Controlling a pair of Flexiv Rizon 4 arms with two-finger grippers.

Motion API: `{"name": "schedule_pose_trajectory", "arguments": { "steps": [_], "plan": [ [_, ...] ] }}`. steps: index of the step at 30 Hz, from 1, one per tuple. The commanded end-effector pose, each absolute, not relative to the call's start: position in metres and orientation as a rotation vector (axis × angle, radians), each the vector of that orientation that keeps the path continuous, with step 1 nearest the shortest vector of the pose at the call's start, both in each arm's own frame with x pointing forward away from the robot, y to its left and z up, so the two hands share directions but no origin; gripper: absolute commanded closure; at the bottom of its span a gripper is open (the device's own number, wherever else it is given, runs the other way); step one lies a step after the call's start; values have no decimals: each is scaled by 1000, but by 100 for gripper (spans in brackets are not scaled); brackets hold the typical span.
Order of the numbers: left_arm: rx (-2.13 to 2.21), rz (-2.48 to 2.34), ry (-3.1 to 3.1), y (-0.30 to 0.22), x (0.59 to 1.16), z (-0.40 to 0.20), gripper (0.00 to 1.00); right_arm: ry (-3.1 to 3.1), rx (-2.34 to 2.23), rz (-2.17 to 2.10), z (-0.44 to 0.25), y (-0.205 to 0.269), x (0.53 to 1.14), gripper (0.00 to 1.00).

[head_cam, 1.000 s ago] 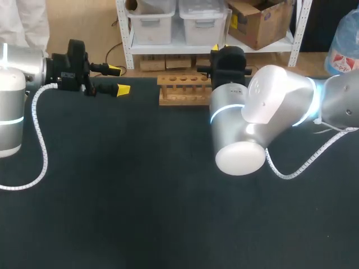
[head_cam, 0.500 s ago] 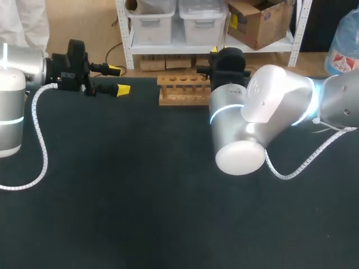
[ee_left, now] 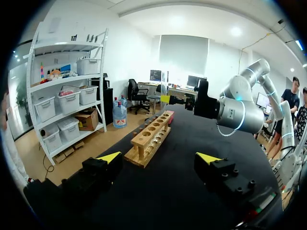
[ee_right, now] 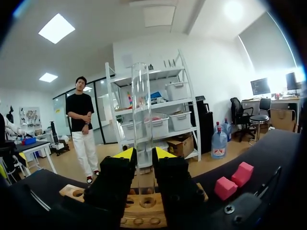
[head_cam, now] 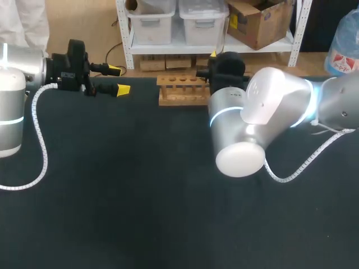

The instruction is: Grasp the test tube, adjust it, and insert it.

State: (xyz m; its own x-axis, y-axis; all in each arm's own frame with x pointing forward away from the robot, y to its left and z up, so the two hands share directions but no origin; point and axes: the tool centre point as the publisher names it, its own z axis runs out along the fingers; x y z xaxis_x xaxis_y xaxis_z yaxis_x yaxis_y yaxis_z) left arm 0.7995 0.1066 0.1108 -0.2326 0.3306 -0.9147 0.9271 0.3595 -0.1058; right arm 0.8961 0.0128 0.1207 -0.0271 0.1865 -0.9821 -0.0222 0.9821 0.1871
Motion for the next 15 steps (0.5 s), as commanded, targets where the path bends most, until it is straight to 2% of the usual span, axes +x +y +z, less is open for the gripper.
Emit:
{"name": "schedule_pose_trajectory", "arguments": {
  "steps": [1,15],
  "plan": [
    [1111,-864,1751,107,798,110,0,1565,-21,334,116,14,897,100],
    [1111,-864,1751,107,798,110,0,1554,-33,356,105,19,893,100]
  ]
}}
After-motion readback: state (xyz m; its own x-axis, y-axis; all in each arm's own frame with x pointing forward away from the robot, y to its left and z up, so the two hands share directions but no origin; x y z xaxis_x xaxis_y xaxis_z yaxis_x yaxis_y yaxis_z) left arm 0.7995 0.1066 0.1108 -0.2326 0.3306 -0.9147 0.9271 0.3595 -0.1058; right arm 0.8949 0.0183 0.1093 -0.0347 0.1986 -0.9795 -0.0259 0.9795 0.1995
